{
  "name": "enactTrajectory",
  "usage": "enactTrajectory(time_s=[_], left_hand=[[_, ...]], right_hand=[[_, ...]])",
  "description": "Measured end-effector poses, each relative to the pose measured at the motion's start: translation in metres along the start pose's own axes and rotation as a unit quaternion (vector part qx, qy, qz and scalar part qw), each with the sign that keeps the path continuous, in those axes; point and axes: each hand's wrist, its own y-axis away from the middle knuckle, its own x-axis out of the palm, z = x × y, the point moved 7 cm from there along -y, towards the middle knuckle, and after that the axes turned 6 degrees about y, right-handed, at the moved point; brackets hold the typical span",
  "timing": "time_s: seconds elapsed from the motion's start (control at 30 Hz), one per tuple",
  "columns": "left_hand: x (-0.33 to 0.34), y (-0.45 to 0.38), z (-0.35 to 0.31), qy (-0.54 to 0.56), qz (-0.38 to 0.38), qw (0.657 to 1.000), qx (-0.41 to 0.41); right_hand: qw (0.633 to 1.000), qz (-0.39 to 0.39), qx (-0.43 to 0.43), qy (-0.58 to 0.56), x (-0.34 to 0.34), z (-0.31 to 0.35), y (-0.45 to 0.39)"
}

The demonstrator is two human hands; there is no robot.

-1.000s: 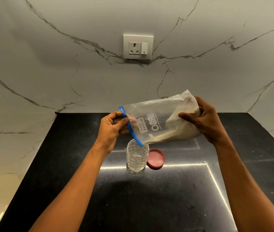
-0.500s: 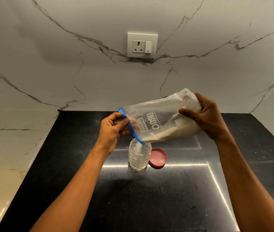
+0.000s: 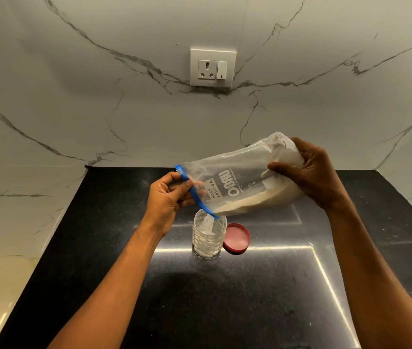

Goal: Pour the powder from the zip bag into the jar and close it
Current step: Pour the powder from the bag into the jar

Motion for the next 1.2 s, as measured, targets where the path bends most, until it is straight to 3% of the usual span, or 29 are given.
enactTrajectory(time_s=[1.2], left_hand=[[-0.002, 0.002, 0.002, 0.013, 0.000, 1.000, 0.008]], right_hand=[[0.999, 0.015, 0.004, 0.044, 0.002, 0.020, -0.002]])
